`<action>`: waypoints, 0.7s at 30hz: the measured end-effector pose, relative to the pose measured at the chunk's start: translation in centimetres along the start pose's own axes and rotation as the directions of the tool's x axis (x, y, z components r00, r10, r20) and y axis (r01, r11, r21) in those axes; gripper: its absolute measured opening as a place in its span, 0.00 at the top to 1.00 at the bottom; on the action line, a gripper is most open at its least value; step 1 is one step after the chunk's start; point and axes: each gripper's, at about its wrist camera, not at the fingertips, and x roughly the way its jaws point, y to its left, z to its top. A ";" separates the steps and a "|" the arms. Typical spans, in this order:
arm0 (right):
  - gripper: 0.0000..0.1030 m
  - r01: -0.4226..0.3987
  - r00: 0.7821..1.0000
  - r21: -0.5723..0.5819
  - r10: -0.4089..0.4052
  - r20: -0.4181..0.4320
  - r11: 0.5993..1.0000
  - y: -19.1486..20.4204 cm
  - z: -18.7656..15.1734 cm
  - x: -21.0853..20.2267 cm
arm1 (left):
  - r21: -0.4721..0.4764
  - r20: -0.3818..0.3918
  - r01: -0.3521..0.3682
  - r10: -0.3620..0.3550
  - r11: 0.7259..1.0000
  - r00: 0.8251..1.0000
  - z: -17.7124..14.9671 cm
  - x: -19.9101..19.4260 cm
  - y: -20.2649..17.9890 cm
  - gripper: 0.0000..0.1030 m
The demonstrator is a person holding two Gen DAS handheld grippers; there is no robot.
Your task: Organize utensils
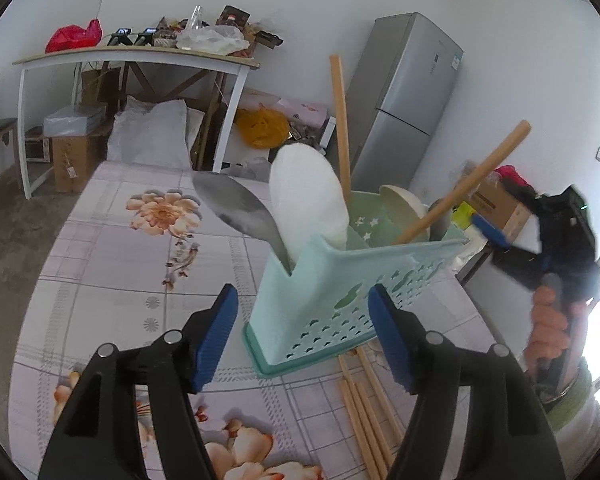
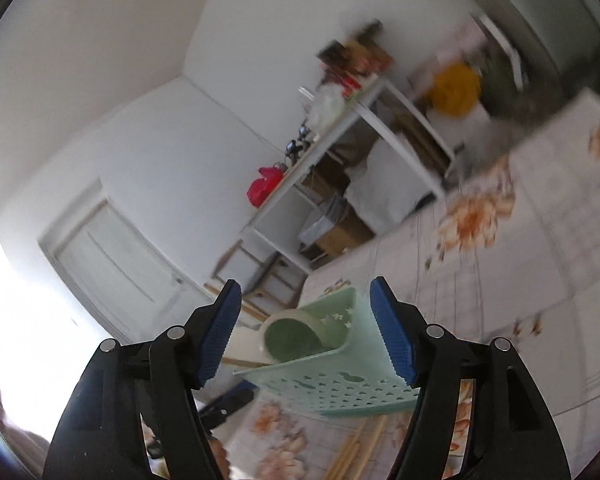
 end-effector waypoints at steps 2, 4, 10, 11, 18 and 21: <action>0.38 -0.021 1.000 0.053 0.022 -0.016 0.998 -1.2 -0.3 0.4 | -0.011 -0.009 0.014 -0.014 1.000 1.000 0.2 0.5 0.0 0.37; 0.38 -0.036 0.998 0.095 0.040 -0.040 0.995 -2.0 -0.6 1.0 | -0.023 -0.016 0.026 -0.026 0.999 1.000 0.3 0.9 0.0 0.36; 0.37 -0.042 0.995 0.083 0.049 -0.082 0.996 -0.9 -2.3 0.8 | -0.039 -0.016 0.038 -0.038 0.999 0.999 0.5 1.0 0.1 0.36; 0.37 -0.045 0.995 0.089 0.053 -0.085 0.995 -0.9 -2.4 0.6 | -0.040 -0.016 0.038 -0.039 0.998 0.999 0.5 1.0 0.1 0.37; 0.37 -0.065 0.992 0.132 0.079 -0.098 0.989 -0.7 -3.5 -0.1 | -0.053 -0.016 0.038 -0.039 0.998 0.999 0.4 0.6 0.7 0.37; 0.37 -0.064 0.991 0.133 0.078 -0.104 0.989 -0.5 -3.9 -0.3 | -0.049 -0.016 0.038 -0.039 0.998 0.999 0.2 0.4 0.7 0.37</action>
